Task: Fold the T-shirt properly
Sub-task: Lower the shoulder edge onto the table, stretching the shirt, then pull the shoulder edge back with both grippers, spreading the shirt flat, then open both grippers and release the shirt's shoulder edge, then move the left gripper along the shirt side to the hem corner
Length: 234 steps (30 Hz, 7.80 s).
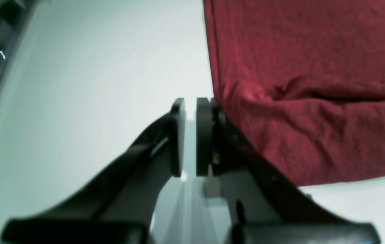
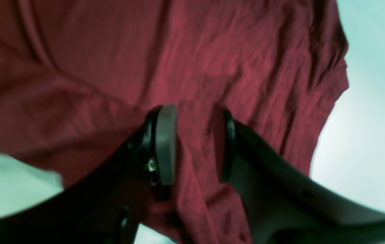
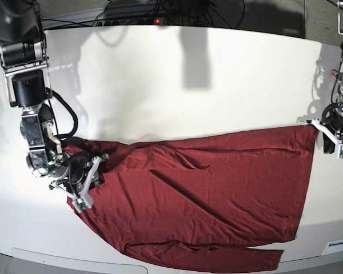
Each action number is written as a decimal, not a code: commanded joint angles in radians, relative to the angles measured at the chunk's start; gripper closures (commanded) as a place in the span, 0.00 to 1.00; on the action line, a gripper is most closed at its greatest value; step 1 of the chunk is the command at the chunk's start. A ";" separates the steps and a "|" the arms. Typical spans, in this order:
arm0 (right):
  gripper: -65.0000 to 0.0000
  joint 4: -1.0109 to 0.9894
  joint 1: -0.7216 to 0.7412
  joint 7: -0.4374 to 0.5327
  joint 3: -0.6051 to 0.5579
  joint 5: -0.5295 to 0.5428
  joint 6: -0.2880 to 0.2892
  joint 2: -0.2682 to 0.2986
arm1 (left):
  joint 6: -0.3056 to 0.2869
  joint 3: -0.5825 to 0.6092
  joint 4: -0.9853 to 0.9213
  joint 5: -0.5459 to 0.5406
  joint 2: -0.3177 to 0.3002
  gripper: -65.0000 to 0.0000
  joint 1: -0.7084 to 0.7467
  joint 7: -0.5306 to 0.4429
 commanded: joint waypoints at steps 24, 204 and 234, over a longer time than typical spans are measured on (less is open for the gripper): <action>1.00 0.006 -0.011 -0.119 0.258 0.053 0.254 -0.125 | -0.045 -0.009 0.019 -0.123 0.162 1.00 -0.017 -0.004; 0.50 0.732 -0.589 -0.168 0.544 0.285 0.254 -0.022 | -0.429 -0.388 -0.192 -0.121 0.101 0.68 -0.266 0.203; 0.50 0.732 -0.589 -0.202 0.544 0.289 0.254 -0.024 | -0.325 -0.387 -0.934 0.515 0.135 0.69 -0.647 -0.328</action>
